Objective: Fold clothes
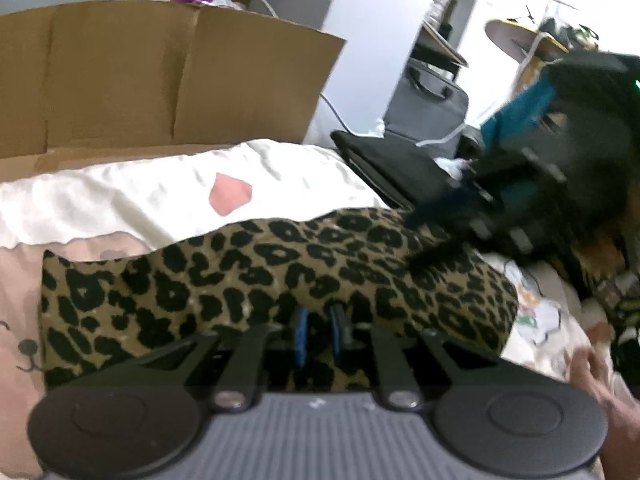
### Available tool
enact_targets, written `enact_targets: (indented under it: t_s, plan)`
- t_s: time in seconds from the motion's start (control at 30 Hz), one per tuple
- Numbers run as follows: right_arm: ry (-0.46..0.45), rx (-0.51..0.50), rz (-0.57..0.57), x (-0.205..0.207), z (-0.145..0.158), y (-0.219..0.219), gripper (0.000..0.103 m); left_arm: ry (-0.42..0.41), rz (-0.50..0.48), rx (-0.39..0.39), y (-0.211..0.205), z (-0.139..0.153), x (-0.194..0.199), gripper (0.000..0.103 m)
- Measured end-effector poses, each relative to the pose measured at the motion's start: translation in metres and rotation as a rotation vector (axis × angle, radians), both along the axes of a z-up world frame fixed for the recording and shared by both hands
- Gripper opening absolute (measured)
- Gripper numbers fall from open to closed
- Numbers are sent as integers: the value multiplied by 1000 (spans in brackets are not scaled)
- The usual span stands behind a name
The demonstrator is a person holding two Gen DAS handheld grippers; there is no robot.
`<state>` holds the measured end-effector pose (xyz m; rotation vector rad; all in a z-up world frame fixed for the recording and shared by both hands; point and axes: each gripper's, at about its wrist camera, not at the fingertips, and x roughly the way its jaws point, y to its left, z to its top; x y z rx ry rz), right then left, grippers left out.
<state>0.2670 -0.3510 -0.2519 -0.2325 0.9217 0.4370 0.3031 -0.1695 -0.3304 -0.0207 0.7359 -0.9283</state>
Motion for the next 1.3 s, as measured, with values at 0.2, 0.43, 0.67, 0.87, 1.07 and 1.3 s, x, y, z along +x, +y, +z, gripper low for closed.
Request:
enact_targets:
  t_s: [0.2, 0.43, 0.67, 0.87, 1.07, 1.3]
  plan:
    - [-85, -44, 155, -45, -4, 11, 50, 8, -14, -11, -25, 13, 15, 12]
    - [-68, -23, 138, -60, -10, 2, 50, 56, -25, -50, -29, 10, 9, 12]
    - [-30, -28, 104, -89, -22, -7, 48, 145, -49, -85, -20, -19, 17, 6]
    - [-72, -27, 176, -88, -19, 22, 45, 141, -36, -98, -19, -23, 19, 3]
    - [-55, -139, 220, -78, -46, 51, 23, 127, -23, -102, -19, -24, 17, 3]
    - [-5, -281, 144, -82, -55, 16, 22, 134, -11, -116, -18, -27, 17, 3]
